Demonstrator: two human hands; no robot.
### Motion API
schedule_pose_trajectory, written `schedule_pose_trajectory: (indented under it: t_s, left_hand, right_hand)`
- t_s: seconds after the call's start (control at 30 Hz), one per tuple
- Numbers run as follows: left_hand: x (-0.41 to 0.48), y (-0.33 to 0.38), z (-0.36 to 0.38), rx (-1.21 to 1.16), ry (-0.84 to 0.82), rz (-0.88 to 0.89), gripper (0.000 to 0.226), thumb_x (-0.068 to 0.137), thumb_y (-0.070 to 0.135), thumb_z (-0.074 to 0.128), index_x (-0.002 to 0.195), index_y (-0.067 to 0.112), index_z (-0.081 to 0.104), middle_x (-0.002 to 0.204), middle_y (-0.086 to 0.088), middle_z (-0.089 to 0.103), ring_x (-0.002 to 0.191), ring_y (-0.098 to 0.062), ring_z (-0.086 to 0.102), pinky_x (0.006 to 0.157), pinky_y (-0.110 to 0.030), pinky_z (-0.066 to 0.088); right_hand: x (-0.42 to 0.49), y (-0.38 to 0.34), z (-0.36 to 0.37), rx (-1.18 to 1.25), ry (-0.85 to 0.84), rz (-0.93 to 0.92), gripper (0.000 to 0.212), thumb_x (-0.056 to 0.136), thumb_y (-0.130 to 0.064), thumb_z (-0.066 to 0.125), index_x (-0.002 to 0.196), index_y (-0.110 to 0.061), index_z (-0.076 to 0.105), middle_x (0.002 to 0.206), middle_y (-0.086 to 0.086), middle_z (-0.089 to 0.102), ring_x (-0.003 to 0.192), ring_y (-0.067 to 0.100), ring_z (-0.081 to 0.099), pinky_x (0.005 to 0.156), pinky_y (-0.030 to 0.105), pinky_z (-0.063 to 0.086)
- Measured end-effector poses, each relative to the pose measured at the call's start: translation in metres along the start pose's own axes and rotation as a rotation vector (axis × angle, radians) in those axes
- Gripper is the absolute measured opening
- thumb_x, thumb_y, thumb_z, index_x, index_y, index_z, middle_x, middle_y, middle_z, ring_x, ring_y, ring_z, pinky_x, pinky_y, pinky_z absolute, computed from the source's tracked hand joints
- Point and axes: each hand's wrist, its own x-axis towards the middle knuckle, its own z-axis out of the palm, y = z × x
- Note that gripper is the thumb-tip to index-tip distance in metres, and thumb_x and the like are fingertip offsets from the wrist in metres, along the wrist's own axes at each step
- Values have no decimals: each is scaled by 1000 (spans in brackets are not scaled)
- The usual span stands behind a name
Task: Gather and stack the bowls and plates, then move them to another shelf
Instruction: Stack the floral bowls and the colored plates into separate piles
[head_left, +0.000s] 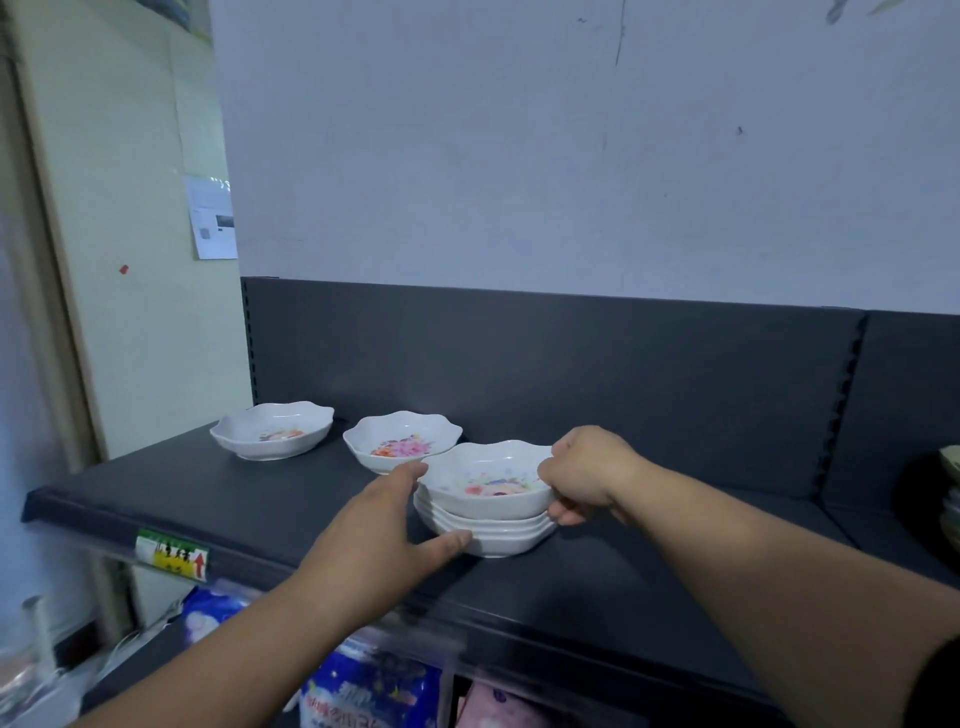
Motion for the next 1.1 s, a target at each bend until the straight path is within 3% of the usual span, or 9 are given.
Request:
schedule_pose_trajectory:
  t_s: [0.13, 0.3, 0.47, 0.6, 0.87, 1.0, 1.1]
  left_hand:
    - [2, 0, 1, -33, -21, -12, 84, 71, 61, 68, 143, 32, 34, 142, 12, 46, 127, -10, 46, 103, -29, 41]
    - [3, -4, 2, -47, -37, -13, 86, 72, 61, 69, 144, 32, 32, 144, 11, 45, 129, -9, 45, 104, -29, 40]
    - [7, -10, -3, -24, -13, 6, 85, 71, 62, 69, 142, 35, 31, 140, 15, 46, 126, -7, 46, 101, -26, 41]
    - [16, -20, -13, -9, 14, 8, 84, 70, 63, 67, 141, 35, 32, 138, 14, 47, 123, -8, 47, 97, -25, 42]
    - [51, -64, -42, -2, 32, -36, 83, 74, 59, 67, 143, 29, 32, 145, 9, 44, 128, -11, 46, 104, -31, 41]
    - [71, -93, -53, 22, -19, -61, 82, 75, 55, 69, 143, 26, 33, 145, 6, 44, 131, -12, 44, 104, -28, 39]
    - [90, -111, -55, 29, -103, -91, 86, 75, 56, 69, 145, 26, 30, 148, 6, 41, 134, -12, 41, 106, -27, 36]
  right_hand:
    - [-5, -3, -1, -2, 2, -2, 20, 79, -3, 41, 95, -5, 53, 68, 16, 69, 77, 33, 75, 79, 41, 60]
    - [-12, -7, -5, -16, -10, 8, 12, 85, -4, 42, 94, -7, 50, 66, 13, 68, 82, 34, 75, 80, 39, 60]
    - [-18, -16, -11, -136, 42, -31, 38, 84, -10, 44, 120, -3, 55, 74, 10, 70, 68, 30, 68, 80, 34, 57]
    - [-14, -32, -11, -170, 109, -68, 38, 85, -17, 49, 120, -4, 59, 77, 0, 59, 86, 27, 75, 82, 38, 58]
    - [10, -74, 15, -215, 100, -131, 47, 85, -20, 56, 129, -3, 56, 122, 15, 65, 94, 26, 71, 82, 38, 57]
    - [31, -96, 36, -271, 84, -155, 49, 86, -22, 59, 131, -2, 56, 133, 16, 59, 121, 31, 57, 102, 47, 48]
    - [52, -108, 52, -322, 67, -138, 50, 85, -21, 58, 132, -3, 55, 134, 15, 58, 125, 30, 54, 104, 47, 46]
